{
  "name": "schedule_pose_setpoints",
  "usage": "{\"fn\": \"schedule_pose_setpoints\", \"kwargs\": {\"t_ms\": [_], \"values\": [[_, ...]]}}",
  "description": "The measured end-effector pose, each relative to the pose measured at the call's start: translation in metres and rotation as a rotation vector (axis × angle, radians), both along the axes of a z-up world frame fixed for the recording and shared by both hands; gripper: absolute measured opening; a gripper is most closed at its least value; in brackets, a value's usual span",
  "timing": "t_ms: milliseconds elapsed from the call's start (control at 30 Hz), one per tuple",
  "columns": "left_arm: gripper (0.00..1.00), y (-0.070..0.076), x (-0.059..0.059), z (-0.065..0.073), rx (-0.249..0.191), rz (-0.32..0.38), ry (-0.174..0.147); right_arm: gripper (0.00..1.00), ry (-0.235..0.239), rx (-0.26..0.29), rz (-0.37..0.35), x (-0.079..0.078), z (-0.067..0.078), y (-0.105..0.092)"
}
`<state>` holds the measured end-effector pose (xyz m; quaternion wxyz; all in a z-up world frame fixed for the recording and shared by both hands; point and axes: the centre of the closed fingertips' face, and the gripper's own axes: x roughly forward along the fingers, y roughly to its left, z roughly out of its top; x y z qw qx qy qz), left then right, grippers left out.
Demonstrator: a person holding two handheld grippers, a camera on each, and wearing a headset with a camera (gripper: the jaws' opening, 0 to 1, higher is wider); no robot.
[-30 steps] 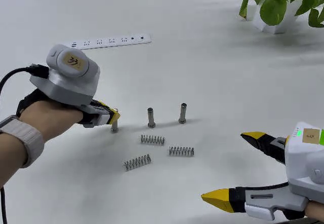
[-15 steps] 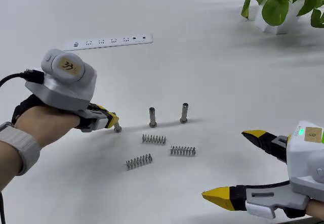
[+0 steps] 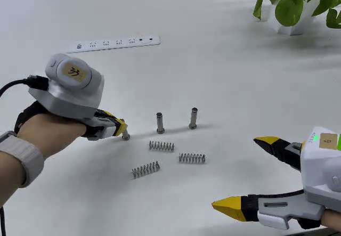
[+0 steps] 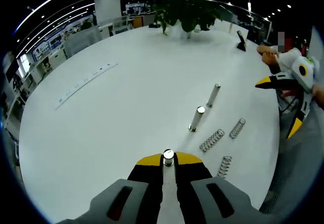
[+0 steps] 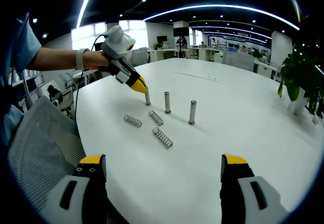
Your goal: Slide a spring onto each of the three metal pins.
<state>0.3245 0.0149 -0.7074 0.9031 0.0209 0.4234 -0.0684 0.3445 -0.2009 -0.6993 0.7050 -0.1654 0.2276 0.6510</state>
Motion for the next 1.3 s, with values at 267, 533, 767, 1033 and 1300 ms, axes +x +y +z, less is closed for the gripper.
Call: {"fn": "schedule_pose_setpoints", "kwargs": {"t_ms": [267, 533, 767, 1033, 1300], "values": [[0.08, 0.0031, 0.0011, -0.0022, -0.01, 0.005, -0.015, 0.95, 0.002, -0.001, 0.004, -0.0003, -0.0011, 0.0003], [0.09, 0.0011, 0.0016, -0.0033, 0.002, -0.008, -0.021, 0.95, 0.005, -0.002, 0.006, -0.0012, -0.0017, 0.0003], [0.09, 0.0008, 0.0019, -0.0064, 0.003, -0.012, -0.023, 0.95, 0.006, -0.006, 0.006, -0.0021, -0.0023, -0.0003], [0.15, -0.0004, 0.0026, -0.0046, 0.007, -0.014, -0.031, 0.96, 0.006, -0.005, 0.006, -0.0025, -0.002, 0.0001], [0.48, 0.0034, 0.0012, -0.0051, 0.052, -0.034, -0.031, 0.96, 0.0, -0.009, 0.011, -0.0017, -0.0021, 0.0006]]}}
